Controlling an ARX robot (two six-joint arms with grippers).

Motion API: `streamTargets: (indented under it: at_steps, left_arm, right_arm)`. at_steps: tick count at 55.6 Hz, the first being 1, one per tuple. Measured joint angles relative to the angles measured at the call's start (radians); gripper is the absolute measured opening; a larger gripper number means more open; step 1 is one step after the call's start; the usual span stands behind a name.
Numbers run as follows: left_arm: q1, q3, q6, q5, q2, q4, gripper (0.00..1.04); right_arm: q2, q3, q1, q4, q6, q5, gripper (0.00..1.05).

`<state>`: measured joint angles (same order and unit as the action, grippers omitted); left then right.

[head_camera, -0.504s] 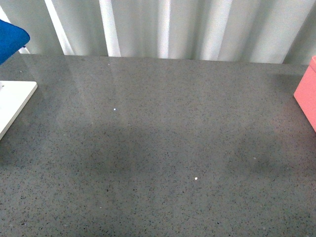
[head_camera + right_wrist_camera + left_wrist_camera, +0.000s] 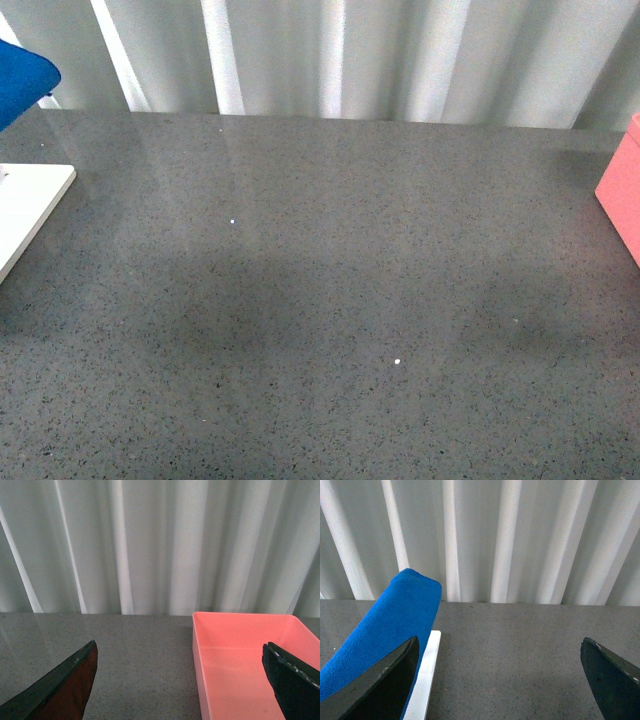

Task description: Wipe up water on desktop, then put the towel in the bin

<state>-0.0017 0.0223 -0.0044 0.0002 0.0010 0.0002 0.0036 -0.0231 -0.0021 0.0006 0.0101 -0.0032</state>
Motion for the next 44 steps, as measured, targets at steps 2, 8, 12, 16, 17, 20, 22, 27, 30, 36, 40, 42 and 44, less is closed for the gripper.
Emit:
streamTargets:
  at_steps: [2, 8, 12, 16, 17, 20, 22, 27, 30, 36, 40, 42, 44]
  left_arm:
    - [0.0, 0.0, 0.0, 0.0, 0.0, 0.0, 0.98]
    - [0.0, 0.0, 0.0, 0.0, 0.0, 0.0, 0.98]
    - [0.0, 0.0, 0.0, 0.0, 0.0, 0.0, 0.98]
    - [0.0, 0.0, 0.0, 0.0, 0.0, 0.0, 0.98]
    - [0.0, 0.0, 0.0, 0.0, 0.0, 0.0, 0.98]
    - [0.0, 0.0, 0.0, 0.0, 0.0, 0.0, 0.98]
    - [0.0, 0.0, 0.0, 0.0, 0.0, 0.0, 0.98]
    - [0.0, 0.0, 0.0, 0.0, 0.0, 0.0, 0.98]
    - [0.0, 0.0, 0.0, 0.0, 0.0, 0.0, 0.98]
    - [0.0, 0.0, 0.0, 0.0, 0.0, 0.0, 0.98]
    - [0.0, 0.0, 0.0, 0.0, 0.0, 0.0, 0.98]
    - [0.0, 0.0, 0.0, 0.0, 0.0, 0.0, 0.98]
    - [0.0, 0.0, 0.0, 0.0, 0.0, 0.0, 0.98]
  right_arm:
    - [0.0, 0.0, 0.0, 0.0, 0.0, 0.0, 0.98]
    - [0.0, 0.0, 0.0, 0.0, 0.0, 0.0, 0.98]
    - [0.0, 0.0, 0.0, 0.0, 0.0, 0.0, 0.98]
    - [0.0, 0.0, 0.0, 0.0, 0.0, 0.0, 0.98]
    - [0.0, 0.0, 0.0, 0.0, 0.0, 0.0, 0.98]
    - [0.0, 0.0, 0.0, 0.0, 0.0, 0.0, 0.98]
    - [0.0, 0.0, 0.0, 0.0, 0.0, 0.0, 0.98]
    - [0.0, 0.0, 0.0, 0.0, 0.0, 0.0, 0.98]
    - [0.0, 0.0, 0.0, 0.0, 0.0, 0.0, 0.98]
    - [0.0, 0.0, 0.0, 0.0, 0.0, 0.0, 0.98]
    - [0.0, 0.0, 0.0, 0.0, 0.0, 0.0, 0.98]
    - [0.0, 0.0, 0.0, 0.0, 0.0, 0.0, 0.98]
    - [0.0, 0.0, 0.0, 0.0, 0.0, 0.0, 0.98]
